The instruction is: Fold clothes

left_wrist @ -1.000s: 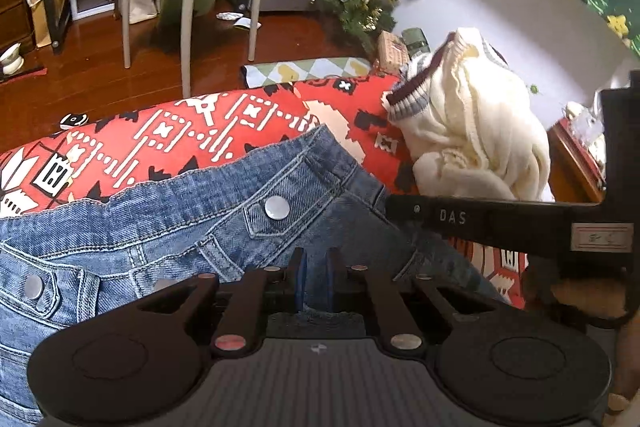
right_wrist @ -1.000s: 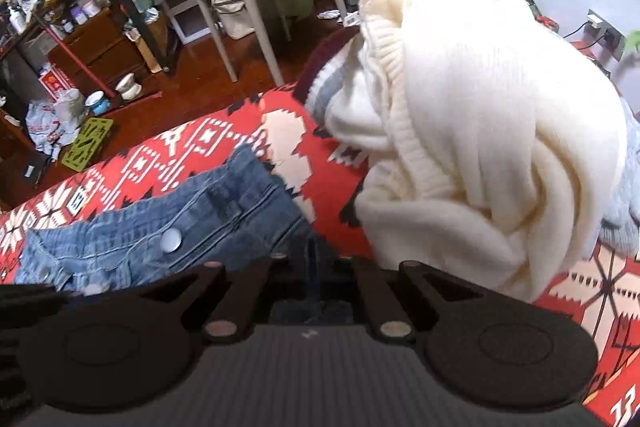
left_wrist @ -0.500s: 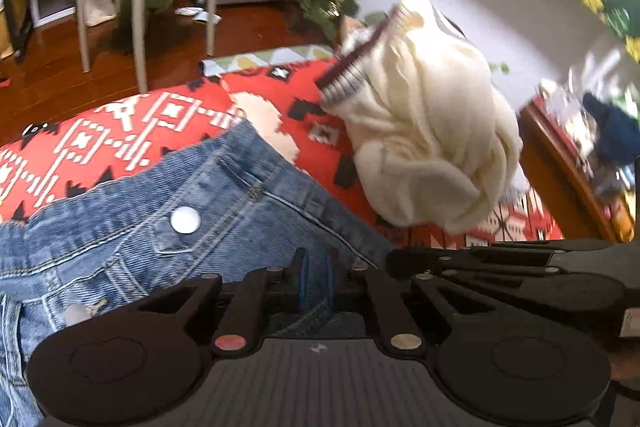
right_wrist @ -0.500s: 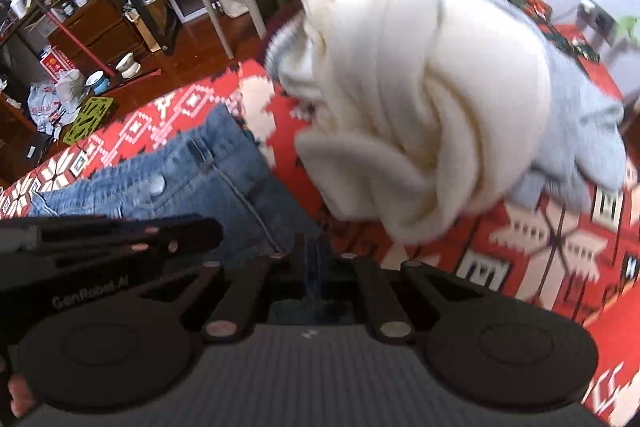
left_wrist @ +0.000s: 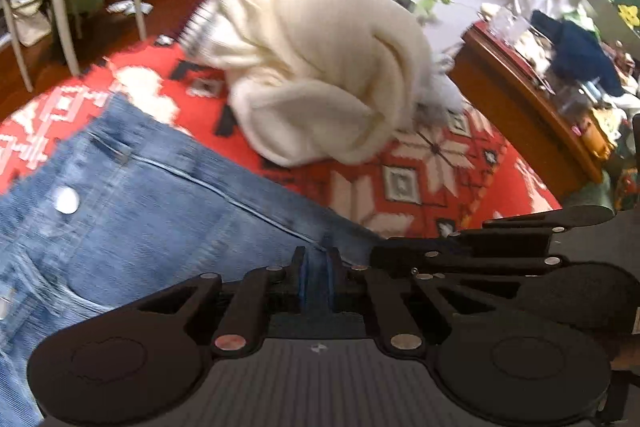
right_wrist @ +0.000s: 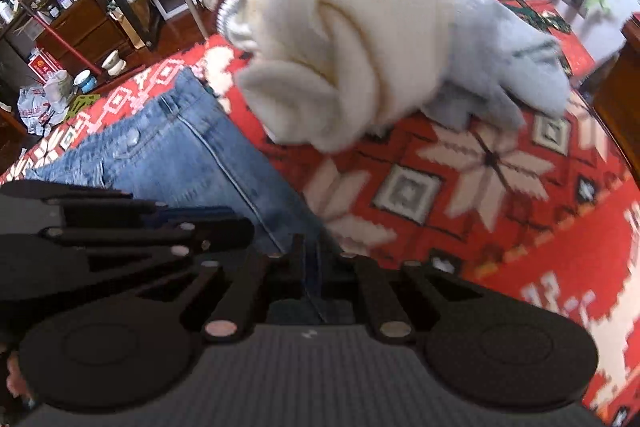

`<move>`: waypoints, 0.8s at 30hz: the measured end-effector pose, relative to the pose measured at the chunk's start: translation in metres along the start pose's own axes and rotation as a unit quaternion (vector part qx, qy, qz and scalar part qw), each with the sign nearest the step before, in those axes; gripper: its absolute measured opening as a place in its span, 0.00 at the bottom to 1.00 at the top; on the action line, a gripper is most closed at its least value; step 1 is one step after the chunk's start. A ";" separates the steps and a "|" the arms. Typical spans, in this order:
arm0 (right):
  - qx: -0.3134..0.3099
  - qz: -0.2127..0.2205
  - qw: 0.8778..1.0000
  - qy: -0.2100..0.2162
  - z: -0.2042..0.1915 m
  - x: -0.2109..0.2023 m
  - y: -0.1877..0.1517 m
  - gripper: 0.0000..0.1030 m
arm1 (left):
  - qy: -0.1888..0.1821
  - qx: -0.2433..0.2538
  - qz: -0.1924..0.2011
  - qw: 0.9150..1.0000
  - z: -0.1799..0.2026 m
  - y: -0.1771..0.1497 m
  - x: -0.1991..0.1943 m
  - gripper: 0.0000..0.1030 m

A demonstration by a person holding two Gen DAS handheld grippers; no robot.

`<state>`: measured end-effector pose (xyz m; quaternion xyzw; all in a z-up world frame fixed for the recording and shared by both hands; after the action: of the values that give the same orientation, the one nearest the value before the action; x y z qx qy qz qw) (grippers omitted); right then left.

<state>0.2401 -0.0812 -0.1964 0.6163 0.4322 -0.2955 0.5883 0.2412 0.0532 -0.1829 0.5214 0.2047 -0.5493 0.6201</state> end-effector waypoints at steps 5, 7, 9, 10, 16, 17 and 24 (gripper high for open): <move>0.013 -0.017 1.000 -0.009 0.020 -0.016 -0.021 0.03 | -0.018 0.011 -0.021 1.000 0.028 -0.016 0.003 0.08; 0.015 -0.021 1.000 -0.011 0.025 -0.021 -0.029 0.03 | -0.021 0.015 -0.030 0.999 0.038 -0.022 0.005 0.08; 0.013 -0.024 1.000 -0.013 0.029 -0.026 -0.035 0.03 | -0.021 0.014 -0.036 0.999 0.046 -0.027 0.007 0.08; 0.013 -0.026 0.999 -0.014 0.031 -0.028 -0.038 0.03 | -0.022 0.013 -0.038 0.999 0.049 -0.028 0.007 0.08; 0.035 -0.030 0.999 -0.017 0.049 -0.050 -0.055 0.10 | -0.021 0.009 -0.049 0.999 0.065 -0.033 0.011 0.08; 0.041 -0.033 0.999 -0.015 0.052 -0.052 -0.058 0.10 | -0.023 0.010 -0.053 0.998 0.068 -0.034 0.012 0.08; 0.052 -0.036 0.998 -0.001 0.056 -0.055 -0.069 0.09 | -0.020 0.027 -0.058 0.998 0.084 -0.042 0.018 0.07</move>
<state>0.1627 -0.1514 -0.1880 0.6293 0.4379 -0.3393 0.5450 0.1831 -0.0223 -0.1844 0.5139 0.2076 -0.5998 0.5770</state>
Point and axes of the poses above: each gripper's, at about its wrist camera, not at the fingertips, and x roughly the way its jaws point, z to its right, y to its top, the point moved 2 cm from there along x, roughly the way its jaws point, and after that the axes turned 10 degrees about -x, right-handed, at the moved point
